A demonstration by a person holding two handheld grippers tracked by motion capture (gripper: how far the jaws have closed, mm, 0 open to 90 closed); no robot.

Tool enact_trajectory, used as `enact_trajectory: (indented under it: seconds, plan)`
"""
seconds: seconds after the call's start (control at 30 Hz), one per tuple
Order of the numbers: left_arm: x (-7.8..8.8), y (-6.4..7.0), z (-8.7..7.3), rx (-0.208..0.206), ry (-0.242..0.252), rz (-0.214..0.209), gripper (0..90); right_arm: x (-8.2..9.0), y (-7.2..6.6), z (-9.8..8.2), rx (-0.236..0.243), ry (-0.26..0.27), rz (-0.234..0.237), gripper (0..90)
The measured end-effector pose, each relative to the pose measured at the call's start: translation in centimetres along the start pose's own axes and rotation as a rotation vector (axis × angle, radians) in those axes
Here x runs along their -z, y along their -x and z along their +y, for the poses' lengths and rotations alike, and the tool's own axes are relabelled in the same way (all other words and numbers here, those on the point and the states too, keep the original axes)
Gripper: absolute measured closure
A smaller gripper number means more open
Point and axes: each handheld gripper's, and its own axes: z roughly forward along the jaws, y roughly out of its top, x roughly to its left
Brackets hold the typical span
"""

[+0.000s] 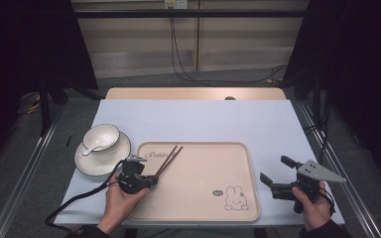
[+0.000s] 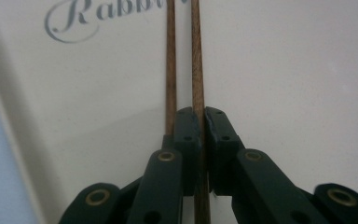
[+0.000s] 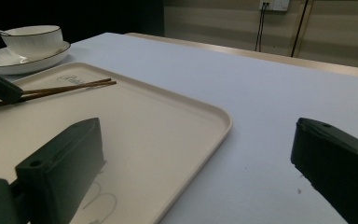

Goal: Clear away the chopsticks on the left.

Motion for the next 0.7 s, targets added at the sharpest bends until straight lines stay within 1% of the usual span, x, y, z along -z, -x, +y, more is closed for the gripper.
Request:
enact_trajectory:
  seconds: [0.03, 0.2, 0.23, 0.27, 0.37, 0.43, 0.5, 0.53, 0.6, 0.63, 0.7]
  plan:
    - [0.02, 0.01, 0.0, 0.009, 0.006, 0.008, 84.2, 0.02, 0.01, 0.0, -0.001, -0.002, 0.004, 2.1]
    - [-0.05, 0.13, -0.12, 0.008, 0.019, 0.017, 82.8, -0.01, 0.0, 0.0, 0.003, 0.0, -0.001, 2.1]
    - [-0.04, 0.13, -0.12, -0.001, 0.017, 0.013, 81.5, -0.02, 0.0, -0.01, 0.003, 0.0, 0.0, 2.1]
    - [-0.03, 0.09, -0.1, 0.003, 0.015, 0.007, 79.8, -0.02, 0.0, -0.01, 0.002, 0.0, 0.0, 2.1]
    - [-0.03, 0.1, -0.1, -0.002, 0.016, 0.007, 79.8, -0.03, -0.01, -0.02, 0.002, -0.002, -0.001, 2.1]
    - [0.01, 0.06, -0.09, -0.01, 0.015, 0.0, 79.3, -0.05, -0.03, -0.01, 0.0, -0.003, -0.001, 2.1]
    - [0.02, 0.08, -0.1, -0.014, 0.017, -0.005, 76.1, -0.05, -0.03, -0.01, 0.0, -0.002, -0.004, 2.1]
    - [-0.01, 0.21, -0.14, -0.013, 0.028, -0.01, 75.4, -0.03, 0.0, -0.01, 0.003, -0.002, -0.001, 2.1]
    - [-0.04, 0.19, -0.13, -0.029, 0.03, -0.023, 72.3, -0.03, 0.0, -0.01, 0.004, -0.001, -0.002, 2.0]
    - [0.06, 0.14, -0.12, -0.043, 0.029, -0.023, 71.7, -0.04, 0.0, -0.01, 0.004, -0.001, -0.001, 2.1]
    - [0.14, 0.2, -0.09, -0.05, 0.034, -0.03, 67.1, -0.03, 0.0, 0.0, 0.003, 0.0, 0.0, 2.1]
